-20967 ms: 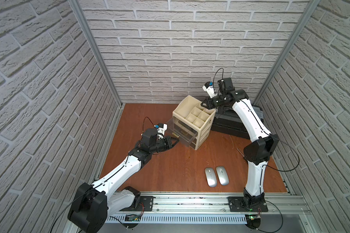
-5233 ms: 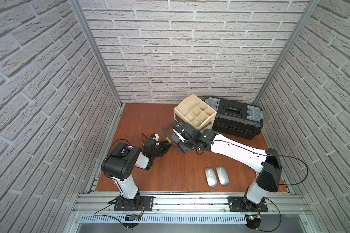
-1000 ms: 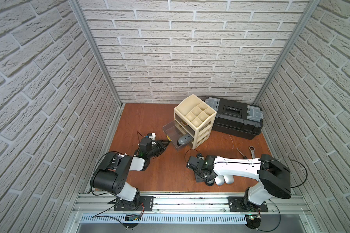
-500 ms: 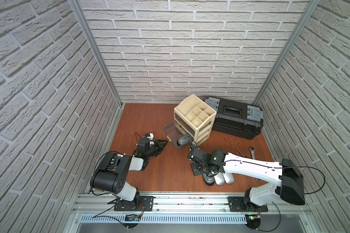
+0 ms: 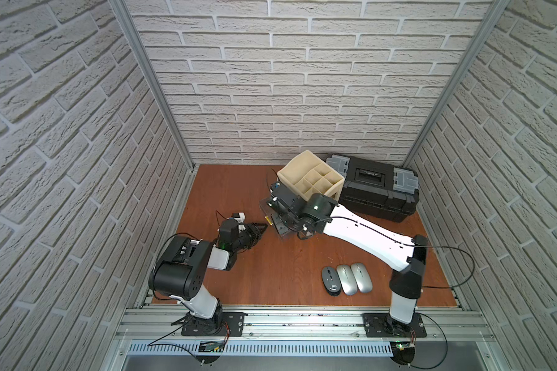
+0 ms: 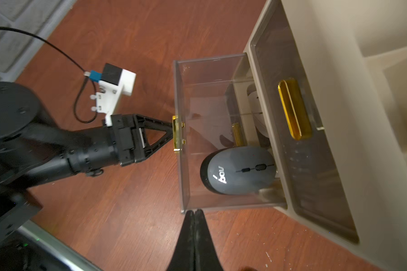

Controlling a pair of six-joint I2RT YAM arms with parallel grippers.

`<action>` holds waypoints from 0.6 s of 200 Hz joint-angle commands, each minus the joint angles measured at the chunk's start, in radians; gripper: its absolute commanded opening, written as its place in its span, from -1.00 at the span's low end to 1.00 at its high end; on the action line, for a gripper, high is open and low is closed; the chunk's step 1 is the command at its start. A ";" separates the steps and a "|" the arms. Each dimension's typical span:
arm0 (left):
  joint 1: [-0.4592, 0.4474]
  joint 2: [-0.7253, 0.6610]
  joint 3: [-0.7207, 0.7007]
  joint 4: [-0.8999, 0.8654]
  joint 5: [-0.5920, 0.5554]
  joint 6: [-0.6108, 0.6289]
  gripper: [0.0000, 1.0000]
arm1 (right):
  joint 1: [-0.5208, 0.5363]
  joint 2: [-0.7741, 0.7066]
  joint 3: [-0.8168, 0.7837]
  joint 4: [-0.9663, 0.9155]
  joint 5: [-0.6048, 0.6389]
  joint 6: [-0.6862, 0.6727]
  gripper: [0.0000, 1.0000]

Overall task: Take the mice out of the drawer
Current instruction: Adjust the mouse in the drawer.

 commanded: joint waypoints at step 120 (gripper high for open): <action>0.017 0.084 0.057 0.139 0.044 -0.019 -0.41 | -0.112 0.348 0.353 -0.492 0.081 -0.111 -0.95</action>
